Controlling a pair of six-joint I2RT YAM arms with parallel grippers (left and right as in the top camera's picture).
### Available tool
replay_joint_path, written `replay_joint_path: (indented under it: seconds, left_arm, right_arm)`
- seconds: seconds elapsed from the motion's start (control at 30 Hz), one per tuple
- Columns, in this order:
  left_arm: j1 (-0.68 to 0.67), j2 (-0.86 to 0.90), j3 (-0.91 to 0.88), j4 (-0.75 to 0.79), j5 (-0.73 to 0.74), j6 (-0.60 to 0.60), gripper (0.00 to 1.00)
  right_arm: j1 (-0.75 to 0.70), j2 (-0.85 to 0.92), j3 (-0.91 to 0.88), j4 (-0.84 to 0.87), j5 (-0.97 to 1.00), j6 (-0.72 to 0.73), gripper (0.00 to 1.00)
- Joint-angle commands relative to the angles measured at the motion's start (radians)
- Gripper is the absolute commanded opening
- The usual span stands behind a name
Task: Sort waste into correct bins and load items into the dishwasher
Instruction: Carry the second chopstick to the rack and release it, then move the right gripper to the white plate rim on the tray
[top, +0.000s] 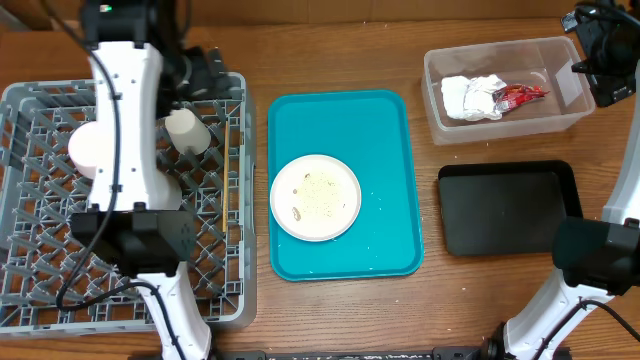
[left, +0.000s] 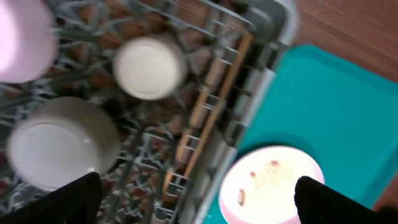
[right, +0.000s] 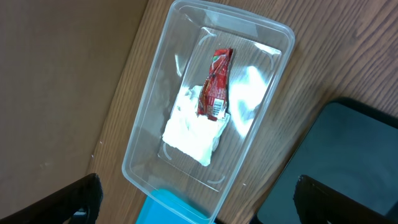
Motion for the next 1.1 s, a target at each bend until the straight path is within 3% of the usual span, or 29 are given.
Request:
replay_joint_path:
  seconds: [0.0,0.1,0.4,0.63,0.7,0.83,1.07]
  left_arm:
    - [0.021,-0.007,0.021,-0.003,-0.124,0.018,1.00]
    - [0.027,-0.007,0.021,-0.003,-0.171,0.094,1.00]
    - [0.045,-0.007,0.021,0.001,-0.188,0.093,1.00]
    - [0.090,-0.007,0.021,-0.003,-0.187,0.090,1.00]
    - [0.094,-0.007,0.021,-0.003,-0.187,0.090,1.00]
    - [0.094,-0.007,0.021,0.000,-0.180,0.089,1.00]
    - [0.092,-0.007,0.021,0.000,-0.180,0.089,1.00]
  right_arm:
    - [-0.002,-0.001,0.003,0.002,0.010,-0.001,1.00]
    - [-0.002,-0.001,0.003,0.002,0.010,-0.001,1.00]
    - [-0.002,-0.001,0.003,0.002,-0.001,0.000,1.00]
    - [-0.001,-0.001,0.003,-0.053,-0.294,0.002,1.00]
    - [0.018,0.000,-0.001,-0.069,-0.404,-0.063,1.00]
    - [0.160,0.000,-0.039,-0.079,-0.392,-0.260,1.00]
    - [0.466,0.000,-0.222,0.008,-0.111,-0.262,1.00]
